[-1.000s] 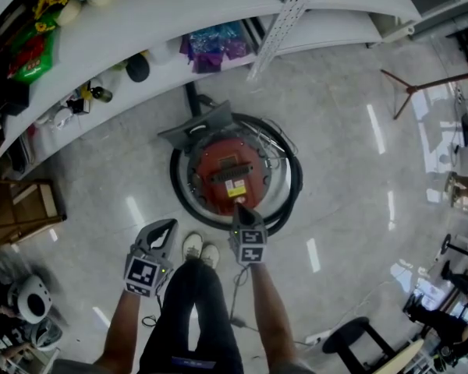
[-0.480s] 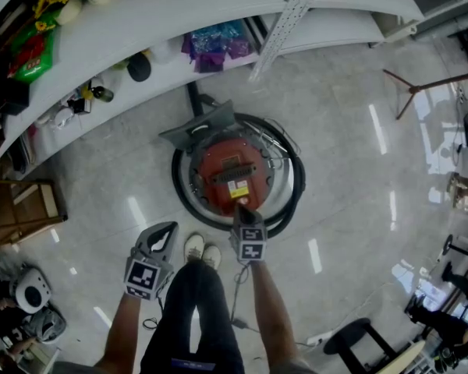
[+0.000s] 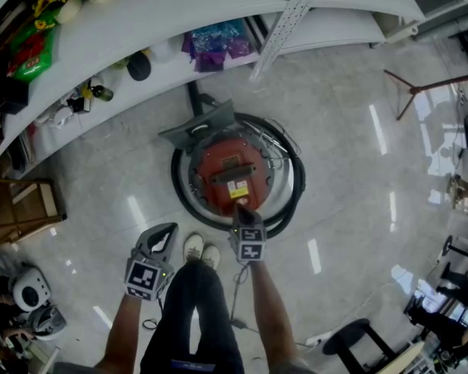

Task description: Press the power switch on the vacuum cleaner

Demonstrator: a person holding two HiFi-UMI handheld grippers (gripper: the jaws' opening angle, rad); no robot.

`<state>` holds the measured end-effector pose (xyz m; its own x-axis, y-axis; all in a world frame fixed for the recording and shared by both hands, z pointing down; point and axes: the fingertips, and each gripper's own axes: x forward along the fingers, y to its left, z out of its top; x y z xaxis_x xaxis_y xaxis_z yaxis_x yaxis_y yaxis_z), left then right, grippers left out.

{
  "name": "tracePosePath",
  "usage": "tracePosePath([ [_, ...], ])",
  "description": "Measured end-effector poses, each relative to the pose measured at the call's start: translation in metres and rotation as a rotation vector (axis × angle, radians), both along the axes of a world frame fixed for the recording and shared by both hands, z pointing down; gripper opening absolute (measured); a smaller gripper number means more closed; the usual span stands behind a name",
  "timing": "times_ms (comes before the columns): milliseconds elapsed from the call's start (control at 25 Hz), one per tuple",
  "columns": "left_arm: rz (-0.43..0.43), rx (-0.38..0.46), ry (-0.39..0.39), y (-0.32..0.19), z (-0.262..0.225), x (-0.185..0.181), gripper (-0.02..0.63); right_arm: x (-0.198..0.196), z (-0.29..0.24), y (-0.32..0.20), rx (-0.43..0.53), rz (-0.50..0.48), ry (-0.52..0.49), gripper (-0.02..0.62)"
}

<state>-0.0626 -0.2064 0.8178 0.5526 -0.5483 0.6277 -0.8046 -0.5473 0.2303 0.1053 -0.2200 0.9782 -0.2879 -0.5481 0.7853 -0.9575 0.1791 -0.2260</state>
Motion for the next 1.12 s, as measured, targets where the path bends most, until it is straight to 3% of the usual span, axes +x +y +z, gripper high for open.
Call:
tracePosePath([
  [1120, -0.007, -0.002, 0.006, 0.0007, -0.0029, 0.0048, 0.008, -0.0025, 0.0011, 0.0007, -0.013, -0.015, -0.001, 0.012],
])
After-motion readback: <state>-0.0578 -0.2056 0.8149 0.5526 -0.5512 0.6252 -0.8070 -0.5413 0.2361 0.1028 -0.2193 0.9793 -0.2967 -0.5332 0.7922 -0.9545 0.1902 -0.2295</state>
